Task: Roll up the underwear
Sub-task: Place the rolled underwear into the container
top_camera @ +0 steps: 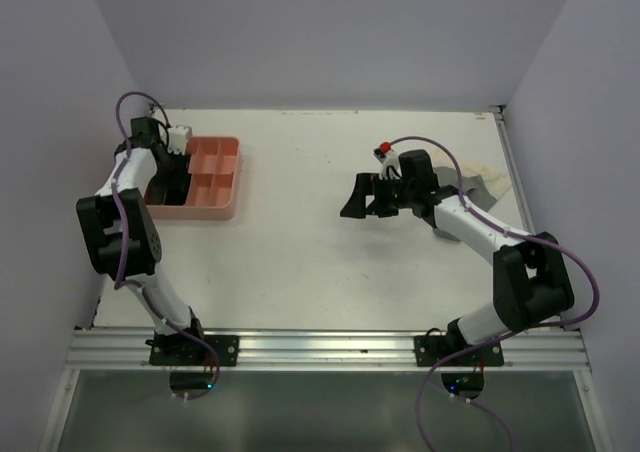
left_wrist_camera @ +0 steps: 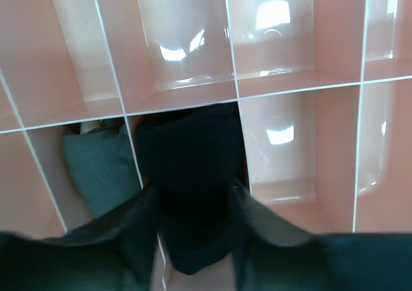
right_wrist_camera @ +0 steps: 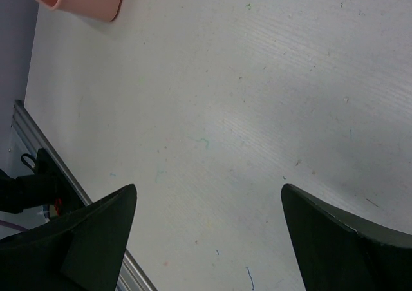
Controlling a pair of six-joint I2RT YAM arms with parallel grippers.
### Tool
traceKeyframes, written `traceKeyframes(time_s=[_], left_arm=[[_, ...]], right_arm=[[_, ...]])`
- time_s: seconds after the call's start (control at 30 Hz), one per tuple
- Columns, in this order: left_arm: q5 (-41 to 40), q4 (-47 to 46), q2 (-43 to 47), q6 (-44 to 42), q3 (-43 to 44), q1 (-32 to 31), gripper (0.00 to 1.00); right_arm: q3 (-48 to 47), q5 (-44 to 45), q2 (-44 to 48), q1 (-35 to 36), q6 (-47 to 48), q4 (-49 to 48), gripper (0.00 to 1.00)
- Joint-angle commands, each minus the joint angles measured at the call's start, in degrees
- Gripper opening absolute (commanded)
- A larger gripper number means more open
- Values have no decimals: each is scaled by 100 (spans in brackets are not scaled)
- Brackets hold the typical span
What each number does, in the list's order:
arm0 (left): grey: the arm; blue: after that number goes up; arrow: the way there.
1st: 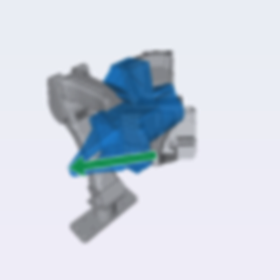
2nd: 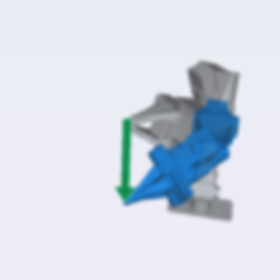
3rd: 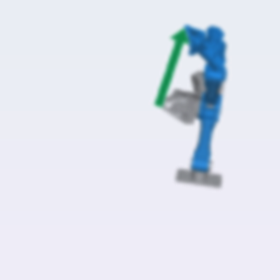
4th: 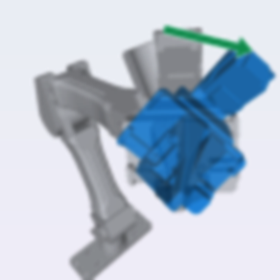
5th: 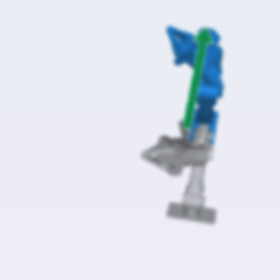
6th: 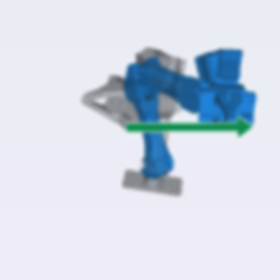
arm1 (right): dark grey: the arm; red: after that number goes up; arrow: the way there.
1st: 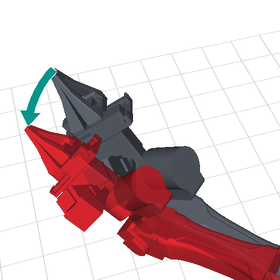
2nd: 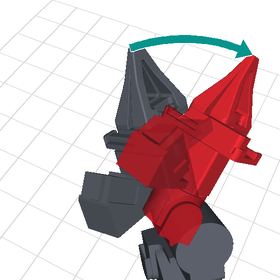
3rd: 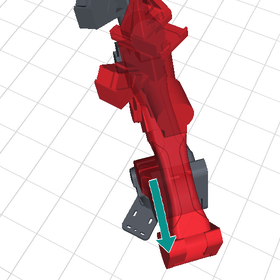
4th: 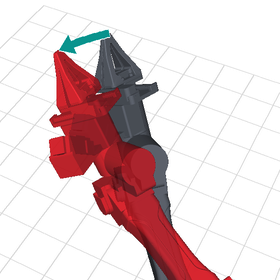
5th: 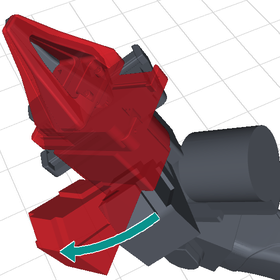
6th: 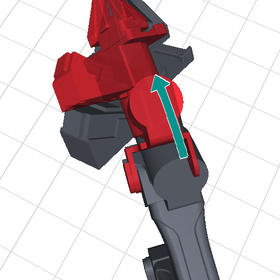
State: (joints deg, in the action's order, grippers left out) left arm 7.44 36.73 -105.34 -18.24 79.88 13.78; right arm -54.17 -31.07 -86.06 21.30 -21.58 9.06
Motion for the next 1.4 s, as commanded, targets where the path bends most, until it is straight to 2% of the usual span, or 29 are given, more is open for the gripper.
traceKeyframes(time_s=[0.0, 0.03, 0.07, 0.23, 0.3, 0.33, 0.43, 0.53, 0.8, 0.93, 1.07, 1.13, 1.17, 1.2, 1.3, 1.37], left_arm=[[354, -87, -268, -101, -200, -33, 39], [407, -96, -285, -127, -227, -42, 33], [442, -79, -346, -145, -253, -33, 31], [469, -52, -558, -215, -323, -33, 31], [460, -61, -593, -180, -324, -25, 36], [451, -69, -558, -171, -324, -33, 46], [434, -17, -400, -119, -228, -33, 59], [416, 141, -277, -83, -26, -42, 64], [425, 300, 207, -206, 327, -147, 67], [416, 230, 347, -197, 415, -165, 68], [460, -235, 987, -303, 257, -183, 69], [653, -507, 1304, -487, 99, -218, 76], [732, -596, 1619, -548, 46, -244, 85], [1002, -597, 1761, -714, -15, -296, 100], [1460, -343, 2122, -1040, 106, -463, 100], [1593, -27, 2307, -1172, 221, -630, 100]], right_arm=[[30, -101, 169, -29, 23, -132, 99], [38, -101, 169, -29, 14, -141, 99], [38, -127, 134, -29, -4, -150, 99], [65, -154, 125, -29, -21, -194, 99], [56, -154, 125, -29, -21, -194, 99], [56, -154, 133, -29, -21, -185, 99], [38, -162, 133, -29, -39, -194, 99], [12, -189, 125, -29, -56, -203, 99], [3, -206, 169, -29, -92, -229, 99], [-32, -128, 213, -29, -65, -142, 99], [-251, 180, 414, -29, 215, 323, 99], [-374, 399, 511, -29, 338, 692, 99], [-488, 513, 581, -29, 426, 824, 99], [-533, 723, 738, -29, 453, 1052, 99], [-761, 1172, 1003, -29, 541, 1622, 99], [-980, 1848, 1047, -29, 637, 2010, 99]])
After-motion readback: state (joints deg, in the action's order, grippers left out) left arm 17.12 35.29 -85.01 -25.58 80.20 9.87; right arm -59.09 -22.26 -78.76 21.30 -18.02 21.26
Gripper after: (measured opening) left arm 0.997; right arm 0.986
